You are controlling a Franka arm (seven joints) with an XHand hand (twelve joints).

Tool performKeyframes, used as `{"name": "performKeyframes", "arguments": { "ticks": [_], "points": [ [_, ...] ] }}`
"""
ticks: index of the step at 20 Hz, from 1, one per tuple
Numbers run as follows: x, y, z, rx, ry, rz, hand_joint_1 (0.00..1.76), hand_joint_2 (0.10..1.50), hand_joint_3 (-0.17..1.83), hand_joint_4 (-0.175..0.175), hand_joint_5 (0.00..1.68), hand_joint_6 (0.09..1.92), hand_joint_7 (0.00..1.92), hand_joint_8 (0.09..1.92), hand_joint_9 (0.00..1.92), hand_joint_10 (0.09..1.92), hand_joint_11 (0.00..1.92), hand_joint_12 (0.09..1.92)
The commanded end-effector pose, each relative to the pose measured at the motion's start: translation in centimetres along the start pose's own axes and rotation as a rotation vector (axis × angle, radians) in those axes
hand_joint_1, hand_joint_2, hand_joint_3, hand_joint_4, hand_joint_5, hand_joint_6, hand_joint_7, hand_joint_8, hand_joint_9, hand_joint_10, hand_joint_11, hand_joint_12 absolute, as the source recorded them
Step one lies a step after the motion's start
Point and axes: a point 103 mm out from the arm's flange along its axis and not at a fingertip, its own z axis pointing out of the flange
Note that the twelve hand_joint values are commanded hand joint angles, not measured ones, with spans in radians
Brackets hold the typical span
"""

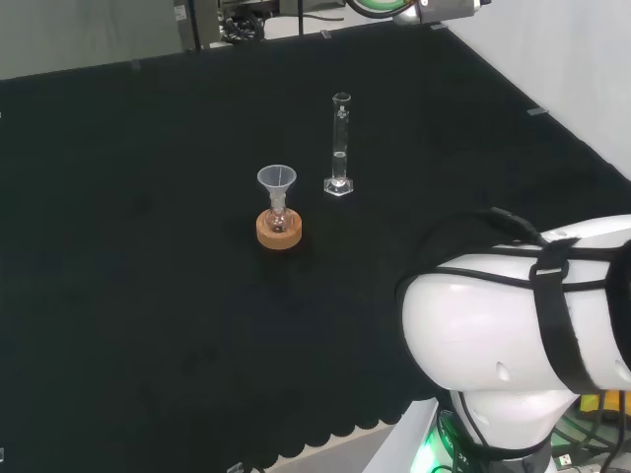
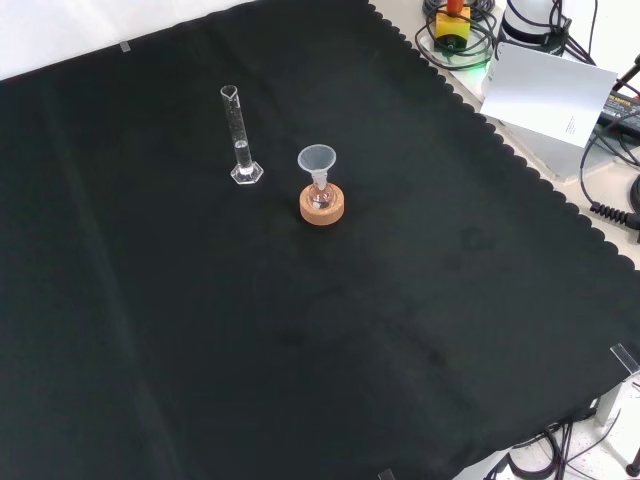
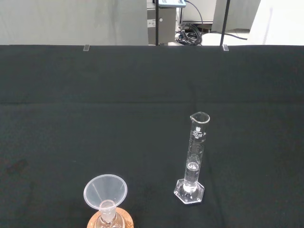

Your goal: Pick up the graduated cylinder.

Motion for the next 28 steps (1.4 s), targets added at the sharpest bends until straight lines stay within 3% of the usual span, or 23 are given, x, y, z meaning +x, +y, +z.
{"name": "performKeyframes", "arguments": {
  "ticks": [1,4,16,23,28],
  "points": [
    [0.0,0.0,-0.1,-0.007,-0.008,0.003,0.14,1.29,-0.01,-0.016,0.19,0.09,0.01,0.37,0.41,0.09,0.01,1.38],
    [0.1,0.2,-0.1,-0.006,-0.007,0.005,0.01,1.36,0.02,-0.008,0.17,0.09,0.0,0.3,0.37,0.09,0.0,1.37],
    [-1.0,2.4,1.8,0.018,0.007,0.045,0.0,1.37,0.02,-0.01,0.17,0.09,0.0,0.3,0.37,0.09,0.0,1.37],
    [-3.4,4.7,4.7,0.053,-0.003,0.112,0.0,1.37,0.02,-0.012,0.18,0.09,0.0,0.3,0.37,0.09,0.0,1.37],
    [-6.3,7.4,7.0,0.056,0.029,0.122,0.0,1.36,0.02,-0.014,0.18,0.09,0.0,0.32,0.38,0.09,0.0,1.38]
  ]
}}
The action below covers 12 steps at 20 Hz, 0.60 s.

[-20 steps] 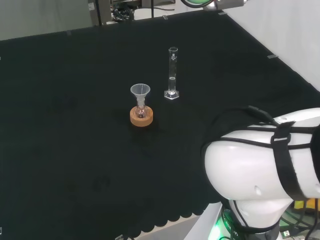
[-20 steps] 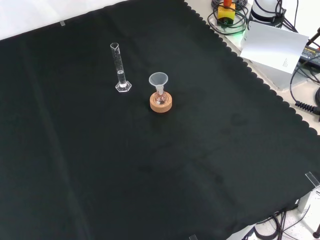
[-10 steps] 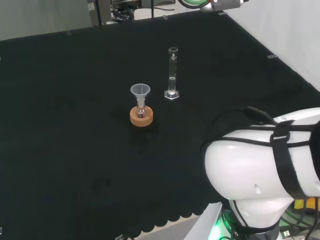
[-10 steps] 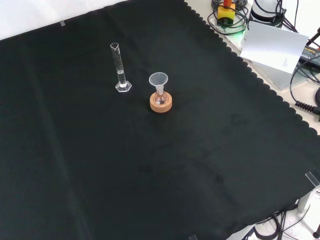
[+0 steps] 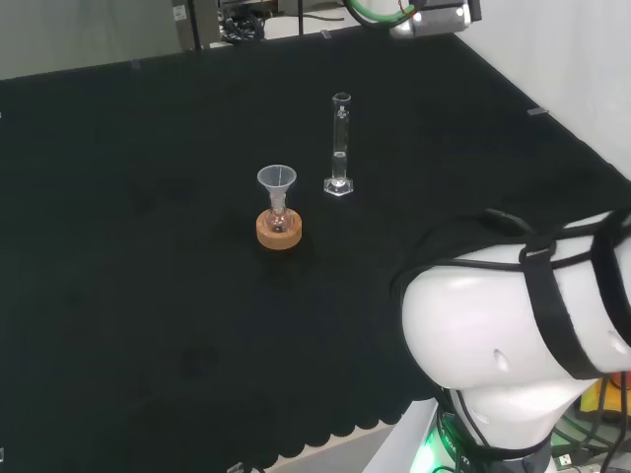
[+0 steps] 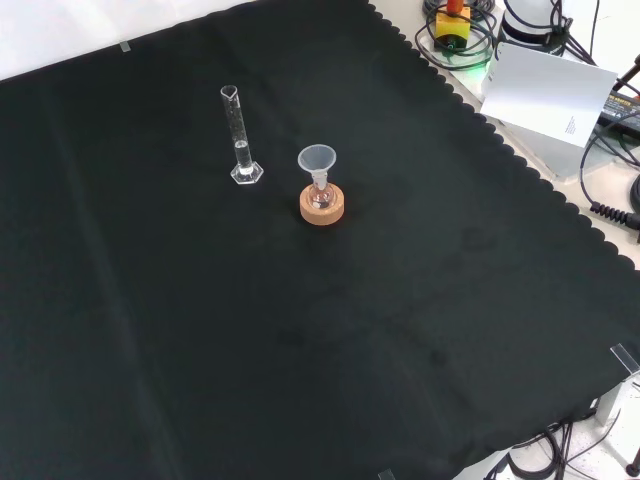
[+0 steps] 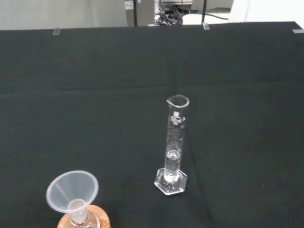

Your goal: Pick up the graduated cylinder.

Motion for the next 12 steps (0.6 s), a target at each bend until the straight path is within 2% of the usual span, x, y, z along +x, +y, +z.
{"name": "performKeyframes", "arguments": {
  "ticks": [1,7,12],
  "points": [
    [-4.2,4.4,3.2,-0.001,0.036,0.04,0.0,1.36,0.02,-0.015,0.18,0.09,0.0,0.32,0.38,0.09,0.0,1.39],
    [-7.3,9.5,6.0,-0.028,0.094,0.016,0.01,1.35,0.02,-0.021,0.2,0.09,0.01,0.37,0.39,0.1,0.0,1.4],
    [-8.5,12.6,9.3,-0.02,0.125,0.0,0.07,1.32,0.0,-0.027,0.22,0.09,0.01,0.54,0.25,0.59,0.02,1.42]
  ]
}}
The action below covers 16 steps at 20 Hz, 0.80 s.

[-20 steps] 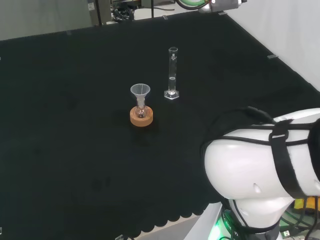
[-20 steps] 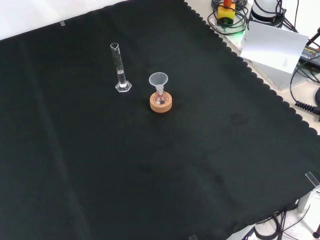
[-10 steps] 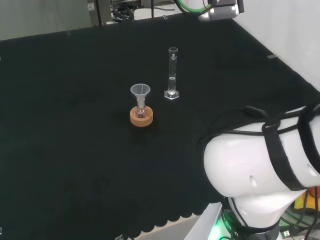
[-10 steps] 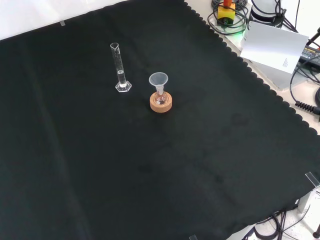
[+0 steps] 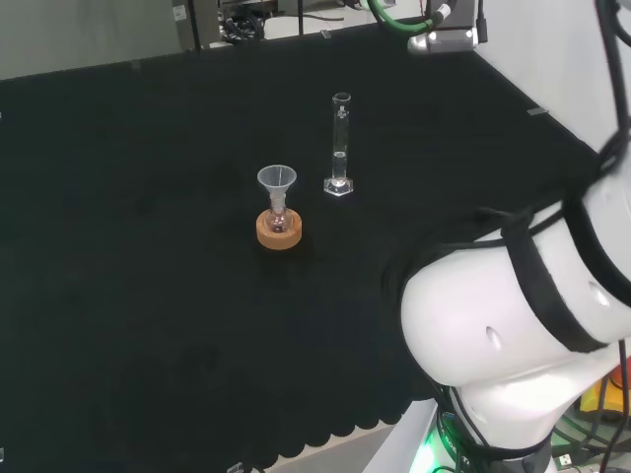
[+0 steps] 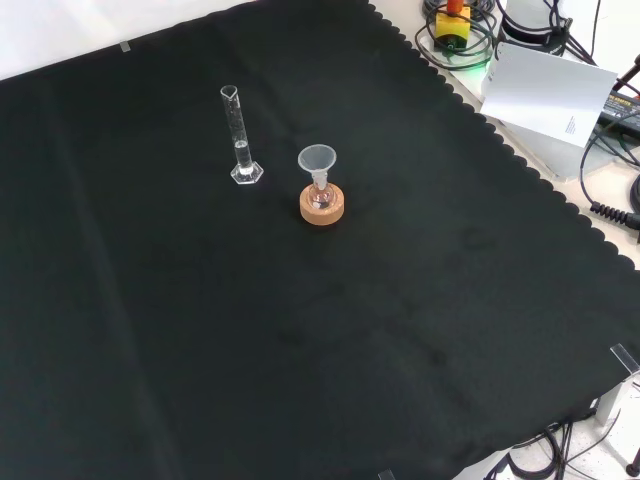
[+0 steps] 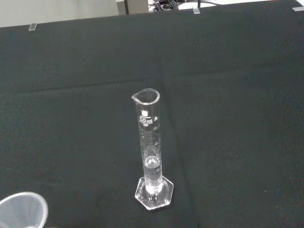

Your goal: Pick up the graduated cylinder.

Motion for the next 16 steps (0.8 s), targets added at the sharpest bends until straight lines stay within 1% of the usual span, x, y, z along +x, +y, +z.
{"name": "performKeyframes", "arguments": {
  "ticks": [1,3,6,10,13,16],
  "points": [
    [-3.9,6.1,4.2,-0.026,0.063,-0.018,0.08,1.32,0.0,-0.028,0.22,0.09,0.01,0.55,0.24,0.63,0.02,1.42],
    [-4.1,7.1,5.8,-0.016,0.076,-0.023,0.1,1.31,-0.01,-0.029,0.23,0.09,0.02,0.56,0.24,0.66,0.02,1.42],
    [-4.2,8.1,7.9,-0.029,0.104,-0.035,0.14,1.29,-0.01,-0.034,0.24,0.09,0.03,0.57,0.24,0.69,0.03,1.42],
    [-4.4,9.0,10.4,-0.015,0.141,-0.034,0.17,1.28,-0.02,-0.039,0.25,0.09,0.04,0.58,0.25,0.7,0.04,1.42],
    [-4.4,9.3,12.1,-0.058,0.182,-0.041,0.2,1.26,-0.03,-0.042,0.26,0.09,0.05,0.59,0.26,0.71,0.04,1.42],
    [-4.8,9.5,13.7,-0.074,0.253,-0.042,0.31,1.22,-0.05,-0.05,0.29,0.09,0.1,0.63,0.31,0.72,0.08,1.41]
  ]
}}
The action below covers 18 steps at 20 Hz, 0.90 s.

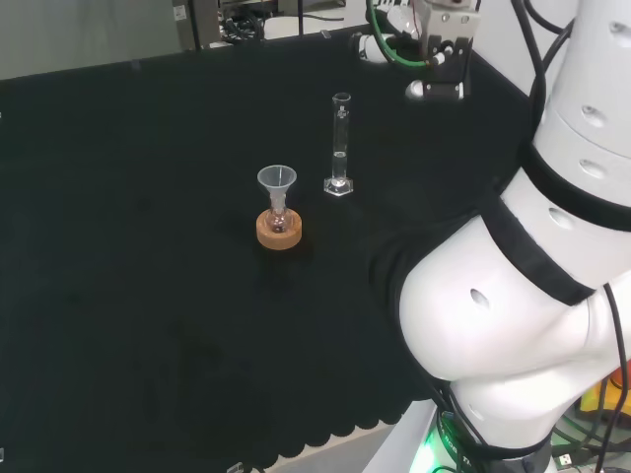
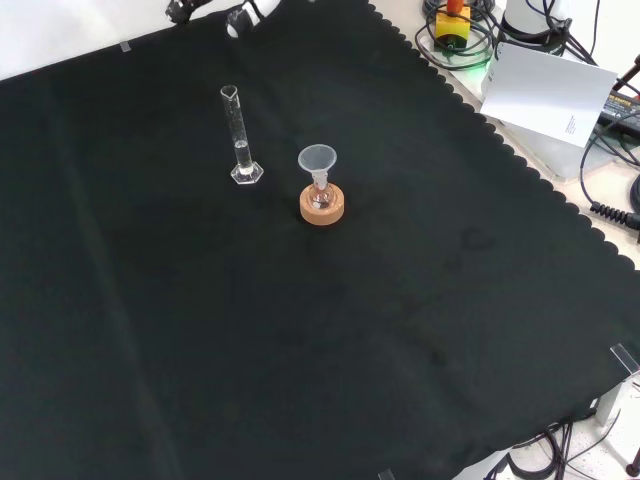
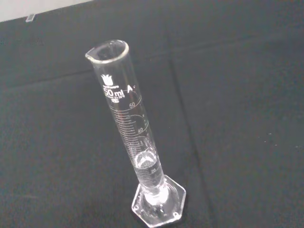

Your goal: Pick up the graduated cylinder.

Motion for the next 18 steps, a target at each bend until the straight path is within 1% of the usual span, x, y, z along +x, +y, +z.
{"name": "performKeyframes", "arguments": {
  "ticks": [1,4,7,10,14,18],
  "points": [
    [-1.9,1.1,3.5,-0.079,0.139,-0.012,0.34,1.21,-0.05,-0.052,0.3,0.09,0.11,0.64,0.33,0.72,0.09,1.41],
    [-2.5,0.8,5.2,-0.084,0.208,-0.039,0.4,1.19,-0.07,-0.055,0.32,0.09,0.14,0.65,0.36,0.72,0.11,1.41],
    [-2.8,0.6,6.7,-0.064,0.231,-0.07,0.45,1.17,-0.08,-0.055,0.33,0.09,0.15,0.66,0.38,0.71,0.12,1.41],
    [-2.8,0.5,8.0,-0.043,0.239,-0.088,0.48,1.15,-0.09,-0.055,0.34,0.09,0.16,0.67,0.39,0.71,0.13,1.4],
    [-3.0,0.4,8.9,-0.022,0.236,-0.084,0.5,1.15,-0.1,-0.053,0.35,0.09,0.16,0.67,0.4,0.7,0.13,1.4],
    [-3.4,0.2,9.8,-0.02,0.249,-0.083,0.5,1.15,-0.1,-0.053,0.36,0.09,0.17,0.67,0.4,0.7,0.13,1.4]
  ]
}}
